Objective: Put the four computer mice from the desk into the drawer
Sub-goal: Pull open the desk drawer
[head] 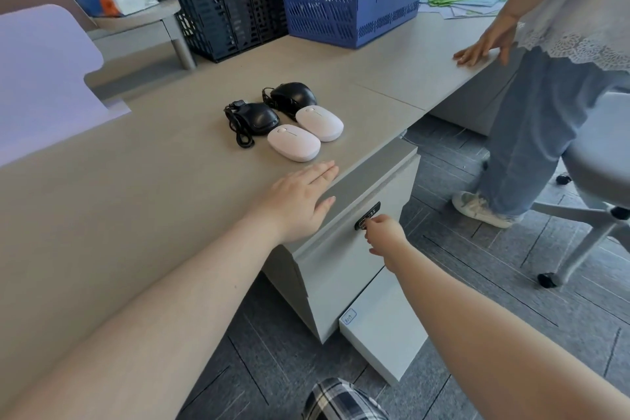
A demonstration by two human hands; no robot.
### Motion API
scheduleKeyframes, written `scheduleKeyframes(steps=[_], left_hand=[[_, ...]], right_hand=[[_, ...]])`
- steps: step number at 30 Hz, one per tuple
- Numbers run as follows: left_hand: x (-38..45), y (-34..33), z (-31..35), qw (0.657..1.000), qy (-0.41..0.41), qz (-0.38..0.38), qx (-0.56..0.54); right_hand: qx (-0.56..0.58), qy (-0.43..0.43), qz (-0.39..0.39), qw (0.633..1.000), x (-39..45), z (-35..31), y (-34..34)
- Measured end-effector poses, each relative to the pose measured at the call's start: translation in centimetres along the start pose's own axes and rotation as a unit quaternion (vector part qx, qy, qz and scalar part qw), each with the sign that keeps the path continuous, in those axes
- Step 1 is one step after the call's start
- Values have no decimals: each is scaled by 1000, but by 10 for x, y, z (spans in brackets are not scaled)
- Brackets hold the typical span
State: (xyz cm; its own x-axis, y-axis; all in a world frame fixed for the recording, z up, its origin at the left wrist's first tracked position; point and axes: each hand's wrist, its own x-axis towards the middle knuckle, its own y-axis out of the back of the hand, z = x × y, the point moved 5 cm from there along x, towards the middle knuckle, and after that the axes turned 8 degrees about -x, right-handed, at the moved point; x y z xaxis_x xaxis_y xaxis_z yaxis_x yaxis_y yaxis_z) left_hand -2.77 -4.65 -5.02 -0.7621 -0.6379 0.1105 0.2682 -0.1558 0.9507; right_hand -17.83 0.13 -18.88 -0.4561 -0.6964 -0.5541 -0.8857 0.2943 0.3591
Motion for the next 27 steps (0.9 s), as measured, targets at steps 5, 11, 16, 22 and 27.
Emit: scheduleKeyframes(steps=[5, 11, 16, 22, 27], left_hand=[[-1, 0, 1, 1000, -2, -4, 0], [-6, -3, 14, 998, 43, -20, 46], [-12, -12, 23, 992, 88, -47, 77], [-24, -15, 36, 986, 122, -49, 101], [-35, -17, 46, 983, 145, -46, 102]], right_hand=[[-186, 122, 161, 962, -13, 0, 38], [-497, 319, 73, 803, -26, -35, 14], [-514, 255, 54, 817, -40, -32, 28], [-520, 179, 36, 835, -67, -7, 65], [-544, 127, 52, 828, -83, 19, 103]])
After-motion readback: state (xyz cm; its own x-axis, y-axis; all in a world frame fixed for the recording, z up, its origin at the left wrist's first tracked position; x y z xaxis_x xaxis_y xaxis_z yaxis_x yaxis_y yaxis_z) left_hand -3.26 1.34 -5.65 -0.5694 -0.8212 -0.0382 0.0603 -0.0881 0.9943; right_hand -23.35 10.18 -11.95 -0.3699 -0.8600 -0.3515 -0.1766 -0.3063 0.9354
